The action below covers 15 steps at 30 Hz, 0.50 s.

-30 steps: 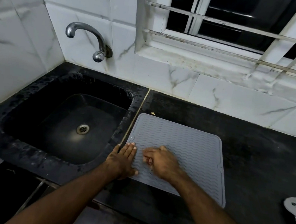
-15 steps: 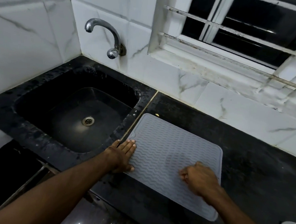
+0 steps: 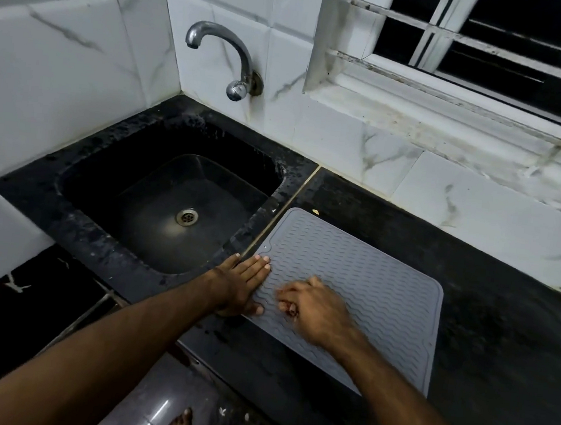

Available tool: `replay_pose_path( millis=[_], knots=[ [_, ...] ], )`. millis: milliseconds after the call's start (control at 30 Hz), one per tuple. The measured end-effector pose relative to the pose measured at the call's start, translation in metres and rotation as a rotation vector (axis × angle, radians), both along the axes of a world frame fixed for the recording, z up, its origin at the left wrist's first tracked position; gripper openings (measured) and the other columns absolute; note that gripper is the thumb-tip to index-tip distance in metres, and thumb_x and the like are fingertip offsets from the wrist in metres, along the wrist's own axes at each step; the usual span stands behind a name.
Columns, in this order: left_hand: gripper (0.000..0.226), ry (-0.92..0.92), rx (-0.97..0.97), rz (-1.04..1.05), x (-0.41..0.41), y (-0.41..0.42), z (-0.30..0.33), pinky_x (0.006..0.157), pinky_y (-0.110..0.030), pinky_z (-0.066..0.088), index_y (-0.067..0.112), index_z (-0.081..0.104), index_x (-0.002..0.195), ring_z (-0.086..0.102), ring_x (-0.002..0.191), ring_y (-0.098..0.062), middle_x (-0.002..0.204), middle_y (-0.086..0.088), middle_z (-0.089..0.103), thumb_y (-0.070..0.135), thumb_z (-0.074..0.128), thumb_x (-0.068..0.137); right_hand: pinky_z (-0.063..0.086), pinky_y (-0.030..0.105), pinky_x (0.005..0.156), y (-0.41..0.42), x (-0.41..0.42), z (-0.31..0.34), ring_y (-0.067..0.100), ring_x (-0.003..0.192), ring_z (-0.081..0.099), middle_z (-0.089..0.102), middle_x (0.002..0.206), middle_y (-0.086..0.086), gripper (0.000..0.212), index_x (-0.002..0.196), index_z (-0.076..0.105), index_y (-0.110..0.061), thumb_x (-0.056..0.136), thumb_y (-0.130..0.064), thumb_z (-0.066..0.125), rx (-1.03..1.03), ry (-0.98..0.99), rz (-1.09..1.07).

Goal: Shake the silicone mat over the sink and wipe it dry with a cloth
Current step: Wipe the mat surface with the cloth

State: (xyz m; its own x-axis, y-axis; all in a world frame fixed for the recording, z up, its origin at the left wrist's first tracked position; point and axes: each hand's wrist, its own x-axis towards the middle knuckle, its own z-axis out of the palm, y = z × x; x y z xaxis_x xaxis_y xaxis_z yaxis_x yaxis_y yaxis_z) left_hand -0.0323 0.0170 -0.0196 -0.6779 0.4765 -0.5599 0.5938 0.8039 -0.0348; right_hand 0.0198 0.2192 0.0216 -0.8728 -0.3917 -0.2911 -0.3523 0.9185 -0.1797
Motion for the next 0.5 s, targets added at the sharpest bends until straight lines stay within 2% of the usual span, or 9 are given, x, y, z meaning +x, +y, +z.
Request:
replay_pose_path(
  millis=[100,167,267,300,367,433,500],
  knots=[
    [0.095,-0.034,0.030,0.028,-0.003,-0.002,-0.005,0.118,-0.050,-0.013,0.019,-0.023,0.153,-0.025,0.148,-0.016,0.159,-0.001,-0.031,0.073,0.027,0.094,0.045,0.040,0.098,0.022,0.009,0.001,0.019,0.122,0.043,0.051,0.141,-0.013,0.040,0.138,0.054,-0.039,0.098,-0.038,0.057,0.092,-0.062,-0.052],
    [0.096,-0.028,0.042,0.032,-0.004,-0.001,-0.010,0.117,-0.050,-0.014,0.020,-0.023,0.153,-0.025,0.148,-0.016,0.160,0.000,-0.031,0.074,0.027,0.093,0.047,0.042,0.095,0.030,0.009,0.009,0.019,0.119,0.045,0.057,0.131,-0.009,0.032,0.131,0.062,-0.035,0.100,-0.038,0.054,0.161,-0.099,-0.042],
    [0.098,-0.009,0.040,0.034,-0.005,-0.003,-0.015,0.116,-0.047,-0.016,0.020,-0.024,0.153,-0.026,0.147,-0.016,0.160,-0.001,-0.031,0.076,0.027,0.091,0.046,0.034,0.086,0.020,0.000,0.019,0.013,0.109,0.046,0.053,0.103,-0.017,0.028,0.125,0.064,-0.037,0.098,-0.037,0.057,0.042,-0.069,-0.076],
    [0.098,-0.005,0.037,0.033,-0.006,-0.004,-0.016,0.116,-0.047,-0.016,0.020,-0.025,0.152,-0.026,0.147,-0.016,0.159,-0.001,-0.032,0.077,0.026,0.091,0.045,0.033,0.086,0.011,-0.004,0.021,0.011,0.107,0.045,0.052,0.104,-0.019,0.030,0.127,0.062,-0.039,0.097,-0.036,0.059,-0.027,-0.038,-0.084],
    [0.099,0.008,0.024,0.023,-0.006,-0.003,-0.016,0.116,-0.047,-0.016,0.019,-0.024,0.152,-0.026,0.147,-0.015,0.159,-0.001,-0.032,0.078,0.024,0.090,0.046,0.036,0.092,-0.007,-0.008,0.021,0.014,0.114,0.043,0.055,0.127,-0.017,0.038,0.136,0.056,-0.040,0.098,-0.035,0.058,-0.090,-0.018,-0.022],
    [0.097,0.033,0.030,0.012,-0.002,-0.001,-0.017,0.117,-0.047,-0.013,0.018,-0.022,0.153,-0.024,0.148,-0.016,0.160,-0.002,-0.029,0.078,0.021,0.090,0.045,0.039,0.098,-0.014,-0.005,0.017,0.017,0.122,0.041,0.049,0.144,-0.015,0.042,0.142,0.051,-0.039,0.100,-0.035,0.054,-0.078,-0.047,0.039],
    [0.095,0.059,0.039,0.009,-0.001,-0.004,-0.014,0.118,-0.047,-0.012,0.018,-0.021,0.154,-0.023,0.149,-0.016,0.161,-0.002,-0.027,0.076,0.021,0.092,0.044,0.039,0.101,-0.009,0.000,0.012,0.018,0.125,0.040,0.044,0.148,-0.014,0.047,0.145,0.046,-0.039,0.099,-0.031,0.056,-0.028,-0.061,0.043]
  ],
)
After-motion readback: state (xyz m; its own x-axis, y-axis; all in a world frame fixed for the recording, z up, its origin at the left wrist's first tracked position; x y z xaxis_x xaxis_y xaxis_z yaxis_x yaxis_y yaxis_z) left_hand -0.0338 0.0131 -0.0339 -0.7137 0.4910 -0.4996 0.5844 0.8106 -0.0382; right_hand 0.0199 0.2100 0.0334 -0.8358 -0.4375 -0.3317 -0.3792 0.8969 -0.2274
